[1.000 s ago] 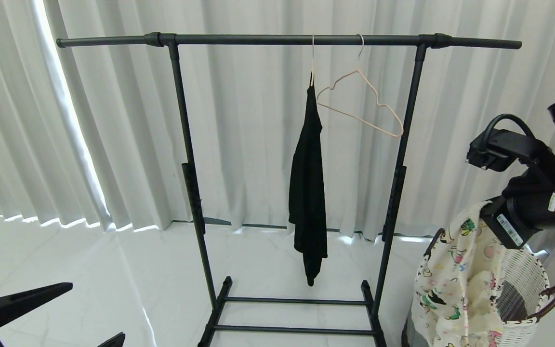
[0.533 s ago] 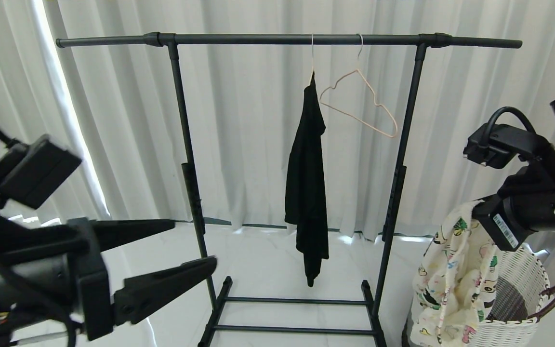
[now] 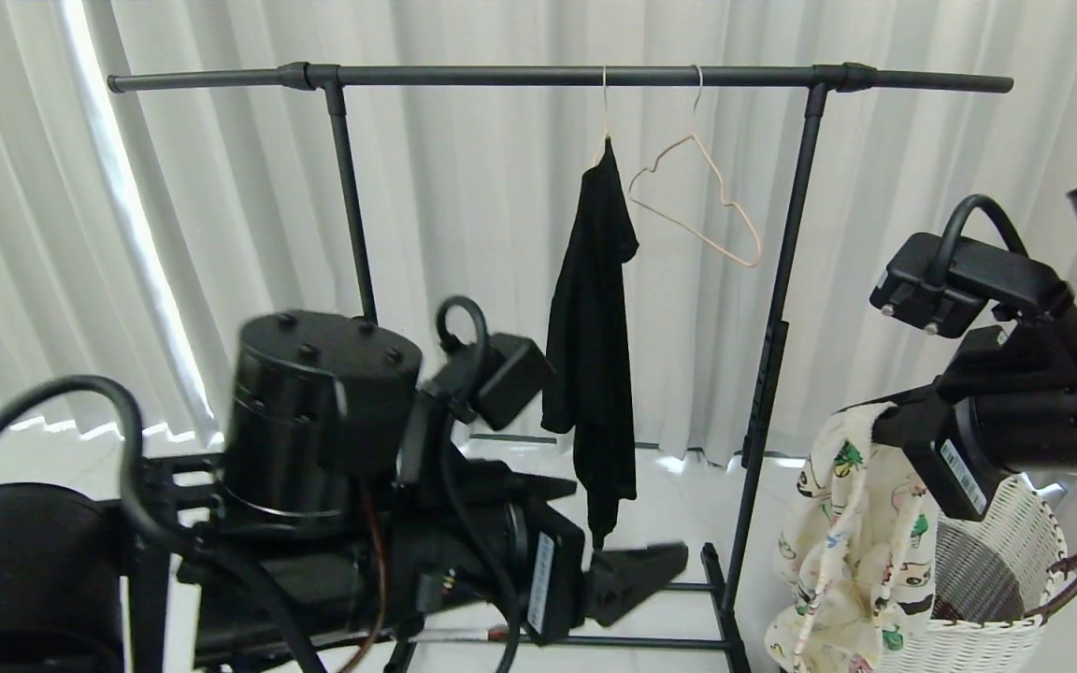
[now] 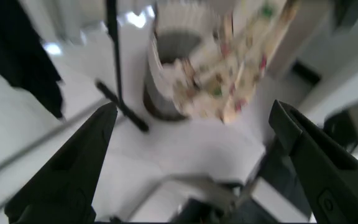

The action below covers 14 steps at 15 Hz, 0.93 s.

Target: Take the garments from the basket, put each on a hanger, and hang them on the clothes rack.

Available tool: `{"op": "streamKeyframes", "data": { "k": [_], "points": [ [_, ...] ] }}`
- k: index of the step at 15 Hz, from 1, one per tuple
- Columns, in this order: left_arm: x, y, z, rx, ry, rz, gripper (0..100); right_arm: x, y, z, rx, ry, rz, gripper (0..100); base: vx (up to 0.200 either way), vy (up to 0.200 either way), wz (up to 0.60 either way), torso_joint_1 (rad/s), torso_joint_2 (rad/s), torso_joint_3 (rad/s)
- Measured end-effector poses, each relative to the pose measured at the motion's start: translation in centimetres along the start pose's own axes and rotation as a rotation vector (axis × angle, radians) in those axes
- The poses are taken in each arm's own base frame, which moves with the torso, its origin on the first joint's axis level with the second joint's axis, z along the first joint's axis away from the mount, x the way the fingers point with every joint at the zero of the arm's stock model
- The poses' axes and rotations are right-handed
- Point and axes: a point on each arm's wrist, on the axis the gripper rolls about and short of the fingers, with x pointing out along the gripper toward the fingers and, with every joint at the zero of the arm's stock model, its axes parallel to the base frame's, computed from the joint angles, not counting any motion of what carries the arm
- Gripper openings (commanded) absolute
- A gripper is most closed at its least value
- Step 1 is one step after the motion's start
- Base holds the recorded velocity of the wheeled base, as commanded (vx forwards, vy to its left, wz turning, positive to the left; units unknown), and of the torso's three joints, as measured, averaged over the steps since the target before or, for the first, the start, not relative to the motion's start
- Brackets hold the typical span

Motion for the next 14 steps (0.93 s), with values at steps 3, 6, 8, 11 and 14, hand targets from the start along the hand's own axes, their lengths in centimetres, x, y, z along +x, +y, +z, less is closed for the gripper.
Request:
{"op": "streamKeyframes", "data": {
  "k": [3,6,8,11,14],
  "points": [
    [3.2,-1.3,-2.2,0.024,0.091,-0.056,100,-0.2,1.0,0.1,-0.012,-0.009,0.034,0,0.000,0.000,0.00,0.000,0.00,0.000],
    [6.8,-2.0,-3.7,0.030,0.154,-0.070,100,-0.5,1.6,0.1,-0.012,-0.021,0.059,0,0.000,0.000,0.00,0.000,0.00,0.000],
    [9.0,-2.5,-3.7,-0.002,0.168,-0.080,100,-0.6,1.8,0.1,-0.017,-0.025,0.065,0,0.000,0.000,0.00,0.000,0.00,0.000],
    [12.4,-2.7,-3.3,-0.074,0.148,-0.016,100,-1.3,2.4,0.2,-0.036,-0.037,0.087,0,0.000,0.000,0.00,0.000,0.00,0.000],
    [15.5,-1.9,-4.7,-0.083,0.156,0.120,100,-2.0,2.6,0.2,-0.044,-0.052,0.096,0,0.000,0.000,0.00,0.000,0.00,0.000]
  ]
}}
